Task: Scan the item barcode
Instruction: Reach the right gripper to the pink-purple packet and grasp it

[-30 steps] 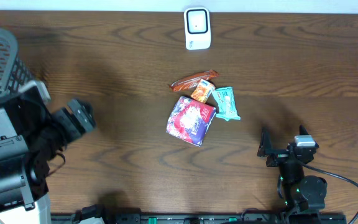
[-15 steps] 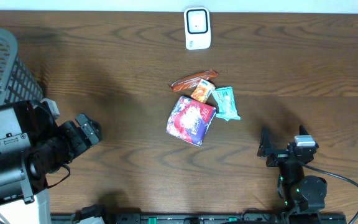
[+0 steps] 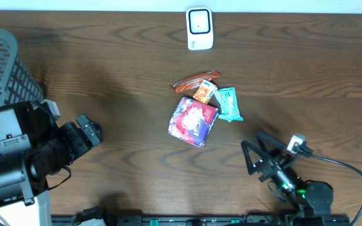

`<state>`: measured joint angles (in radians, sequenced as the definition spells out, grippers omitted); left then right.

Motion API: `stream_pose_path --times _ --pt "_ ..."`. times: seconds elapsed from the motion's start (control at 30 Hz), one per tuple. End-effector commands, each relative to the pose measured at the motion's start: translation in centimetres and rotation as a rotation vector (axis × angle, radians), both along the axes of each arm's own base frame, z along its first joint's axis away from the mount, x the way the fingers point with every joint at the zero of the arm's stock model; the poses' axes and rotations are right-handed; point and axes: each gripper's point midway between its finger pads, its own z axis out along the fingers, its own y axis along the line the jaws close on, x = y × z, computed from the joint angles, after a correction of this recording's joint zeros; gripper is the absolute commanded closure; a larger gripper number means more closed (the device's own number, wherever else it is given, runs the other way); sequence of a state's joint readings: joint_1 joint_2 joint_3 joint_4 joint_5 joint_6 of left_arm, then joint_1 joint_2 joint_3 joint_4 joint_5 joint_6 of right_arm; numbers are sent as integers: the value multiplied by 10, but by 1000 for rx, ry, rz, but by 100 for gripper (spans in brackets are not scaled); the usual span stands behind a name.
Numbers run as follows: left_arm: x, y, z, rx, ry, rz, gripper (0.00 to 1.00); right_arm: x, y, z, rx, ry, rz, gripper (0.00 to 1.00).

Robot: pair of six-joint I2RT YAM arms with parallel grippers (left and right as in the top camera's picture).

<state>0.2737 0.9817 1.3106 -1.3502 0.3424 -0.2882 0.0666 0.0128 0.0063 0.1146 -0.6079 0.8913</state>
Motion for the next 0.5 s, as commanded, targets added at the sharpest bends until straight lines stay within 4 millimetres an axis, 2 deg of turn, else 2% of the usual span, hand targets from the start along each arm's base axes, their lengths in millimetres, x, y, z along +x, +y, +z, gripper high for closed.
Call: stream_pose_path --times 0.0,0.07,0.17,0.23,0.33,0.47 --pt "0 -2 0 -13 2 -5 2 -23 13 45 131 -106 137 1" --pt "0 -2 0 -13 2 -5 2 -39 7 89 136 -320 113 1" --pt "0 -2 0 -13 2 -5 2 -49 -4 133 116 -459 30 1" --pt "0 -2 0 -13 2 -5 2 -52 -7 153 25 -497 -20 1" --pt "0 -2 0 -13 2 -5 2 -40 -12 168 -194 -415 -116 1" --pt "0 -2 0 -13 2 -5 2 -17 -26 159 -431 -115 -163 1"
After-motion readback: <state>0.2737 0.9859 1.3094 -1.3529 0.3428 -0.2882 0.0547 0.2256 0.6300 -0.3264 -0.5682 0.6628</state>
